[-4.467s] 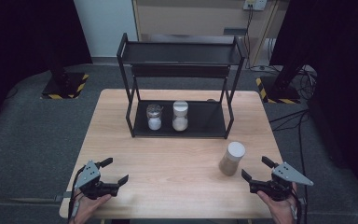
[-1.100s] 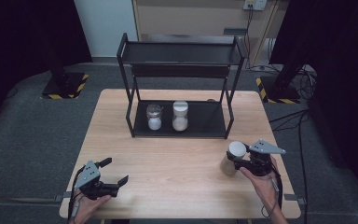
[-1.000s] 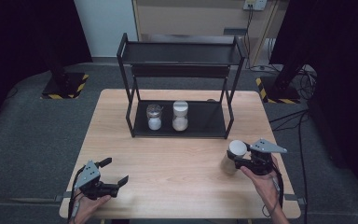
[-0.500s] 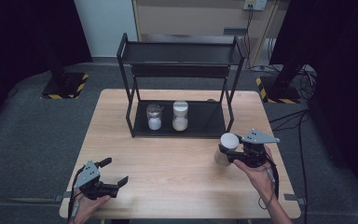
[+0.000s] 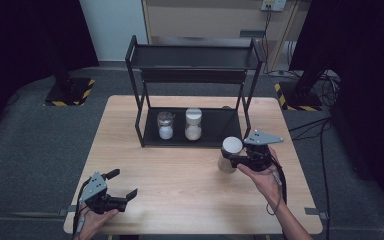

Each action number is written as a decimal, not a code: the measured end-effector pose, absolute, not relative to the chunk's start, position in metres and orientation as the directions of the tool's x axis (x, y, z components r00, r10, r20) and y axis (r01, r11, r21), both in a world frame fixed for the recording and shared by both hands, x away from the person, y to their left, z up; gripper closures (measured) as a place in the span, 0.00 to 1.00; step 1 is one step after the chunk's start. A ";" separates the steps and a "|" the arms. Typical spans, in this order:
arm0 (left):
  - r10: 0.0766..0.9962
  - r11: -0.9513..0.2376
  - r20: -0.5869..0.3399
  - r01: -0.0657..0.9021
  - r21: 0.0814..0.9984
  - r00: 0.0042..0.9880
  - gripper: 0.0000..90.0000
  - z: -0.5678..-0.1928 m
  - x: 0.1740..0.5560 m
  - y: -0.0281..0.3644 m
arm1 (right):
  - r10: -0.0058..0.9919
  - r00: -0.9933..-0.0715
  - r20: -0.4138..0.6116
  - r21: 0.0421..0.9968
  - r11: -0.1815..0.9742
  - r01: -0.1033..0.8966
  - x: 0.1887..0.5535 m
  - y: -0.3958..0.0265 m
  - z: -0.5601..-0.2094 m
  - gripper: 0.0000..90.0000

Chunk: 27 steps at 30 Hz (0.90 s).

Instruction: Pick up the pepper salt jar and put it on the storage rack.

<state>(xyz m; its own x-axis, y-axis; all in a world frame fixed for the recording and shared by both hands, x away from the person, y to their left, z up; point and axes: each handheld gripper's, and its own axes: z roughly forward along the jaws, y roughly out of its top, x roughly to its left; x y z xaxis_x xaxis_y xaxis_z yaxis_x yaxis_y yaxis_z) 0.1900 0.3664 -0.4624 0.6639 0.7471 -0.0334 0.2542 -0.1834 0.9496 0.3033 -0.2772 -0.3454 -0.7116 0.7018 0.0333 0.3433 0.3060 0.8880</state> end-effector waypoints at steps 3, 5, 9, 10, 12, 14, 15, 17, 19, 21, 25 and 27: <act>0.747 -0.184 -0.034 0.255 0.949 0.664 0.01 -0.462 0.190 0.366 | 0.703 -0.710 0.040 0.886 0.303 0.350 0.310 -0.274 -0.344 0.37; 0.746 -0.186 -0.033 0.255 0.949 0.665 0.01 -0.462 0.190 0.366 | 0.707 -0.706 0.039 0.887 0.301 0.350 0.314 -0.271 -0.342 0.37; 0.745 -0.188 -0.032 0.256 0.948 0.666 0.01 -0.462 0.191 0.366 | 0.712 -0.701 0.032 0.888 0.302 0.347 0.323 -0.265 -0.337 0.37; 0.745 -0.188 -0.032 0.255 0.948 0.666 0.01 -0.462 0.190 0.366 | 0.718 -0.696 0.029 0.887 0.302 0.349 0.327 -0.261 -0.335 0.37; 0.746 -0.187 -0.032 0.255 0.948 0.666 0.01 -0.462 0.190 0.366 | 0.722 -0.691 0.025 0.887 0.304 0.349 0.332 -0.257 -0.333 0.37; 0.746 -0.187 -0.032 0.256 0.948 0.665 0.01 -0.462 0.190 0.366 | 0.727 -0.686 0.022 0.887 0.302 0.348 0.336 -0.253 -0.332 0.37; 0.747 -0.186 -0.033 0.256 0.949 0.664 0.01 -0.462 0.190 0.367 | 0.727 -0.686 0.022 0.887 0.302 0.348 0.336 -0.253 -0.332 0.37; 0.746 -0.185 -0.034 0.256 0.949 0.665 0.01 -0.462 0.190 0.367 | 0.736 -0.676 0.015 0.887 0.302 0.349 0.343 -0.246 -0.329 0.37; 0.746 -0.185 -0.033 0.256 0.949 0.665 0.01 -0.462 0.190 0.367 | 0.738 -0.675 0.011 0.887 0.305 0.347 0.345 -0.244 -0.329 0.37; 0.746 -0.187 -0.032 0.256 0.948 0.665 0.01 -0.462 0.190 0.367 | 0.745 -0.668 0.007 0.885 0.306 0.350 0.353 -0.239 -0.326 0.37; 0.745 -0.187 -0.033 0.256 0.948 0.666 0.01 -0.462 0.191 0.367 | 0.760 -0.650 0.002 0.886 0.300 0.354 0.359 -0.233 -0.325 0.37; 0.745 -0.187 -0.033 0.256 0.948 0.667 0.01 -0.462 0.191 0.367 | 0.769 -0.639 0.001 0.886 0.296 0.357 0.364 -0.231 -0.325 0.37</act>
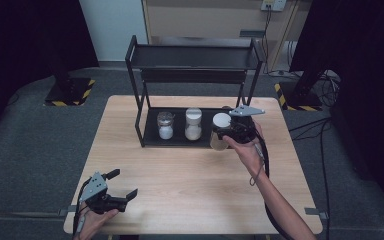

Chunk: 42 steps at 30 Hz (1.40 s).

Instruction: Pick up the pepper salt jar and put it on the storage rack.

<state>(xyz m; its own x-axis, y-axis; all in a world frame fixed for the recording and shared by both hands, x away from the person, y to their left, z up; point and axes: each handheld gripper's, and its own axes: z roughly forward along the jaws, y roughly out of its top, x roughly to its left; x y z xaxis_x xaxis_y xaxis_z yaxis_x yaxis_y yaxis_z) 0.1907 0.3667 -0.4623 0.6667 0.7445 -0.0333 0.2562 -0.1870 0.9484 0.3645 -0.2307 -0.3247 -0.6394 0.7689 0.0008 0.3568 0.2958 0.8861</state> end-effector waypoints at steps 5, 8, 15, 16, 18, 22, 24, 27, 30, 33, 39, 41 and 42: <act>0.744 -0.186 -0.035 0.258 0.948 0.667 0.01 -0.462 0.191 0.367 | 0.792 -0.610 0.005 0.886 0.280 0.370 0.378 -0.226 -0.324 0.37; 0.745 -0.185 -0.036 0.258 0.948 0.666 0.01 -0.462 0.191 0.367 | 0.806 -0.591 0.004 0.884 0.273 0.379 0.386 -0.223 -0.325 0.37; 0.745 -0.185 -0.037 0.259 0.948 0.667 0.01 -0.462 0.191 0.367 | 0.837 -0.547 0.001 0.882 0.257 0.396 0.401 -0.216 -0.332 0.37; 0.745 -0.183 -0.038 0.259 0.948 0.666 0.01 -0.463 0.191 0.367 | 0.839 -0.543 -0.001 0.880 0.259 0.399 0.403 -0.215 -0.333 0.37; 0.745 -0.182 -0.040 0.260 0.948 0.666 0.01 -0.463 0.191 0.367 | 0.844 -0.537 -0.004 0.877 0.260 0.403 0.407 -0.213 -0.336 0.37; 0.744 -0.182 -0.039 0.259 0.949 0.667 0.01 -0.463 0.191 0.368 | 0.858 -0.513 -0.004 0.878 0.249 0.410 0.412 -0.210 -0.340 0.37; 0.745 -0.181 -0.040 0.259 0.949 0.666 0.01 -0.463 0.191 0.368 | 0.863 -0.505 -0.002 0.880 0.242 0.409 0.414 -0.209 -0.343 0.37; 0.745 -0.182 -0.039 0.259 0.949 0.666 0.01 -0.463 0.190 0.368 | 0.869 -0.494 0.004 0.877 0.234 0.419 0.418 -0.209 -0.349 0.37; 0.744 -0.182 -0.039 0.260 0.948 0.666 0.01 -0.463 0.190 0.368 | 0.873 -0.489 0.004 0.874 0.234 0.425 0.420 -0.209 -0.352 0.37; 0.745 -0.181 -0.040 0.260 0.948 0.666 0.01 -0.463 0.190 0.368 | 0.875 -0.485 0.005 0.873 0.232 0.428 0.422 -0.209 -0.358 0.37; 0.745 -0.181 -0.040 0.260 0.948 0.666 0.01 -0.463 0.190 0.368 | 0.877 -0.480 0.012 0.867 0.230 0.442 0.424 -0.207 -0.367 0.37; 0.745 -0.181 -0.040 0.260 0.949 0.666 0.01 -0.463 0.190 0.368 | 0.877 -0.481 0.013 0.866 0.231 0.444 0.425 -0.207 -0.369 0.37; 0.745 -0.182 -0.040 0.259 0.949 0.666 0.01 -0.463 0.190 0.368 | 0.877 -0.480 0.011 0.866 0.232 0.443 0.425 -0.207 -0.370 0.37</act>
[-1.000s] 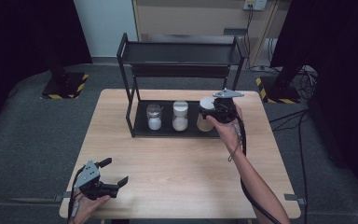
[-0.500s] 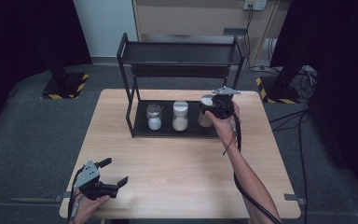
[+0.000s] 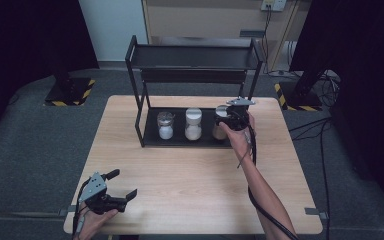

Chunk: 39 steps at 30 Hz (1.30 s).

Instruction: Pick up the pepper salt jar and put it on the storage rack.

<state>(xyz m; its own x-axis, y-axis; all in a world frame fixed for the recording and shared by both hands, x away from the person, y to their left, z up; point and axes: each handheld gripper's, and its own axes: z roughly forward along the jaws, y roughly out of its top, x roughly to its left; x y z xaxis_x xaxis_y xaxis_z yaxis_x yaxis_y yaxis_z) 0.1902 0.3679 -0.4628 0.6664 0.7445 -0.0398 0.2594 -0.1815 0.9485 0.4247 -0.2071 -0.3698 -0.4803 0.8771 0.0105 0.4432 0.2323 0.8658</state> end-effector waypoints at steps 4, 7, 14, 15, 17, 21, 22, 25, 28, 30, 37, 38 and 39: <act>0.744 -0.182 -0.039 0.259 0.948 0.667 0.01 -0.463 0.190 0.368 | 0.878 -0.478 0.017 0.864 0.228 0.449 0.425 -0.207 -0.372 0.37; 0.745 -0.181 -0.040 0.260 0.949 0.666 0.01 -0.463 0.190 0.368 | 0.879 -0.477 0.017 0.864 0.227 0.450 0.425 -0.207 -0.374 0.37; 0.744 -0.182 -0.040 0.260 0.948 0.667 0.01 -0.463 0.190 0.368 | 0.879 -0.477 0.020 0.863 0.225 0.452 0.424 -0.209 -0.380 0.37; 0.744 -0.182 -0.040 0.260 0.948 0.667 0.01 -0.463 0.190 0.368 | 0.880 -0.475 0.024 0.862 0.222 0.455 0.423 -0.209 -0.381 0.37; 0.744 -0.182 -0.039 0.259 0.949 0.667 0.01 -0.463 0.190 0.368 | 0.880 -0.475 0.029 0.866 0.215 0.452 0.422 -0.212 -0.383 0.37; 0.743 -0.184 -0.038 0.259 0.948 0.668 0.01 -0.463 0.190 0.368 | 0.880 -0.475 0.035 0.871 0.206 0.447 0.420 -0.214 -0.385 0.37; 0.743 -0.185 -0.038 0.259 0.948 0.668 0.01 -0.463 0.190 0.368 | 0.879 -0.475 0.035 0.871 0.207 0.445 0.420 -0.214 -0.386 0.37; 0.743 -0.187 -0.036 0.258 0.948 0.669 0.01 -0.462 0.190 0.367 | 0.878 -0.477 0.037 0.872 0.205 0.444 0.419 -0.214 -0.386 0.36; 0.743 -0.185 -0.036 0.258 0.948 0.668 0.01 -0.462 0.190 0.368 | 0.880 -0.472 0.047 0.883 0.184 0.431 0.417 -0.216 -0.386 0.28; 0.743 -0.186 -0.036 0.259 0.948 0.668 0.01 -0.462 0.190 0.367 | 0.877 -0.480 0.027 0.891 0.196 0.409 0.414 -0.214 -0.381 0.25; 0.741 -0.184 -0.036 0.255 0.949 0.670 0.01 -0.463 0.190 0.367 | 0.846 -0.531 -0.047 0.917 0.248 0.313 0.402 -0.213 -0.351 0.14; 0.741 -0.185 -0.036 0.255 0.949 0.671 0.01 -0.463 0.190 0.368 | 0.846 -0.531 -0.047 0.917 0.248 0.313 0.402 -0.213 -0.351 0.14; 0.741 -0.186 -0.036 0.256 0.949 0.671 0.01 -0.462 0.190 0.368 | 0.841 -0.538 -0.061 0.917 0.260 0.303 0.400 -0.213 -0.347 0.13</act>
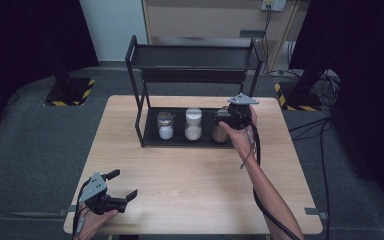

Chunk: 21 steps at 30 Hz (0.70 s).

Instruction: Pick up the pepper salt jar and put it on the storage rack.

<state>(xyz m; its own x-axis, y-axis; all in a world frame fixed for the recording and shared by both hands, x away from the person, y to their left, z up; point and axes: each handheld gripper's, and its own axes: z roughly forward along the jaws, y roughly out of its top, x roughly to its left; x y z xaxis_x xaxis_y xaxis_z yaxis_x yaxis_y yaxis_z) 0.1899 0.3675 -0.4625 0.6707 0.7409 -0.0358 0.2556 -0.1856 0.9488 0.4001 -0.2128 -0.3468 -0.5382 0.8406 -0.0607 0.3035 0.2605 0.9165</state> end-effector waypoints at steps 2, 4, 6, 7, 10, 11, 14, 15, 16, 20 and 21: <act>0.742 -0.184 -0.035 0.254 0.950 0.670 0.01 -0.463 0.190 0.368 | 0.821 -0.567 -0.067 0.919 0.272 0.285 0.396 -0.216 -0.335 0.12; 0.743 -0.181 -0.037 0.254 0.950 0.669 0.02 -0.463 0.189 0.368 | 0.818 -0.570 -0.070 0.920 0.274 0.280 0.394 -0.216 -0.332 0.12; 0.743 -0.176 -0.040 0.254 0.951 0.668 0.02 -0.463 0.189 0.368 | 0.808 -0.585 -0.074 0.924 0.277 0.265 0.390 -0.219 -0.326 0.11; 0.744 -0.175 -0.040 0.252 0.952 0.667 0.02 -0.463 0.189 0.369 | 0.804 -0.590 -0.077 0.924 0.279 0.260 0.387 -0.221 -0.322 0.11; 0.746 -0.169 -0.043 0.252 0.953 0.664 0.02 -0.463 0.189 0.369 | 0.792 -0.606 -0.076 0.931 0.274 0.241 0.379 -0.226 -0.315 0.11; 0.747 -0.165 -0.047 0.253 0.953 0.663 0.02 -0.463 0.189 0.369 | 0.788 -0.610 -0.080 0.933 0.275 0.233 0.377 -0.228 -0.312 0.11; 0.747 -0.161 -0.050 0.253 0.954 0.663 0.03 -0.464 0.188 0.370 | 0.775 -0.625 -0.089 0.937 0.279 0.211 0.369 -0.233 -0.305 0.11; 0.746 -0.157 -0.054 0.254 0.954 0.663 0.03 -0.464 0.189 0.370 | 0.772 -0.629 -0.092 0.939 0.278 0.204 0.366 -0.235 -0.302 0.11; 0.746 -0.156 -0.055 0.254 0.954 0.664 0.03 -0.464 0.189 0.370 | 0.767 -0.635 -0.096 0.941 0.279 0.194 0.362 -0.237 -0.300 0.10; 0.745 -0.153 -0.057 0.254 0.955 0.664 0.02 -0.464 0.189 0.370 | 0.752 -0.651 -0.104 0.946 0.278 0.169 0.352 -0.242 -0.294 0.10; 0.745 -0.153 -0.057 0.254 0.955 0.665 0.02 -0.464 0.189 0.370 | 0.747 -0.657 -0.104 0.946 0.277 0.165 0.349 -0.243 -0.292 0.10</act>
<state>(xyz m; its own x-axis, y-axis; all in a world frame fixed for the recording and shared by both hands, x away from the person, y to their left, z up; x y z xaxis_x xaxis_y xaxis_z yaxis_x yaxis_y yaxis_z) 0.1890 0.3702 -0.4644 0.6647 0.7449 -0.0570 0.2535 -0.1532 0.9551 0.3488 -0.2434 -0.2921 -0.6570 0.7467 -0.1040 0.1653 0.2773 0.9465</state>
